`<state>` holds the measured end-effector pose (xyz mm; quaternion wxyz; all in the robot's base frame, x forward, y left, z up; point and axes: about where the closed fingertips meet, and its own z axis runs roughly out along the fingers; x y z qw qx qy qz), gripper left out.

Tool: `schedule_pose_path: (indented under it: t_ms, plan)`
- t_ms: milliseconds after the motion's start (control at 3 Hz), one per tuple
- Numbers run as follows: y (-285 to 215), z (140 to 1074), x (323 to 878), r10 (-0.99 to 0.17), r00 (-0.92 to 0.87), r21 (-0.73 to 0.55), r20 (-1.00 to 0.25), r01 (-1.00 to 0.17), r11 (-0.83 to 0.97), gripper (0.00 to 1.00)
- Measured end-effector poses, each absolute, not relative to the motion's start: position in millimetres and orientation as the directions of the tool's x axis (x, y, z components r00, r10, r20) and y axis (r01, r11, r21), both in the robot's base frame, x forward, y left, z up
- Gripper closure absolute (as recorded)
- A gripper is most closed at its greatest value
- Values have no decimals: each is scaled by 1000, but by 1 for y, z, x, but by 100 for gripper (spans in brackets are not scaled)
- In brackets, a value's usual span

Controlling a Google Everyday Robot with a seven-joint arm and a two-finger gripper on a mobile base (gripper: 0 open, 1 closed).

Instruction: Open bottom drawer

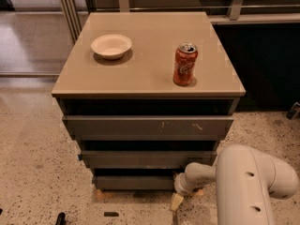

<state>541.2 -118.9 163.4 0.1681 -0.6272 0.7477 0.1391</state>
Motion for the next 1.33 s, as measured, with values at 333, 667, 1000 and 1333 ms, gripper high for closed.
schedule_pose_path:
  t_ms: [333, 667, 1000, 1333]
  plan:
    - [-119, 171, 522, -896, -170, 29, -409, -985, 173, 0]
    - [-122, 180, 497, -904, -192, 86, -382, -981, 172, 0]
    - [-123, 180, 473, -906, -202, 151, -371, -976, 156, 0]
    - [-123, 180, 473, -906, -202, 151, -371, -976, 156, 0]
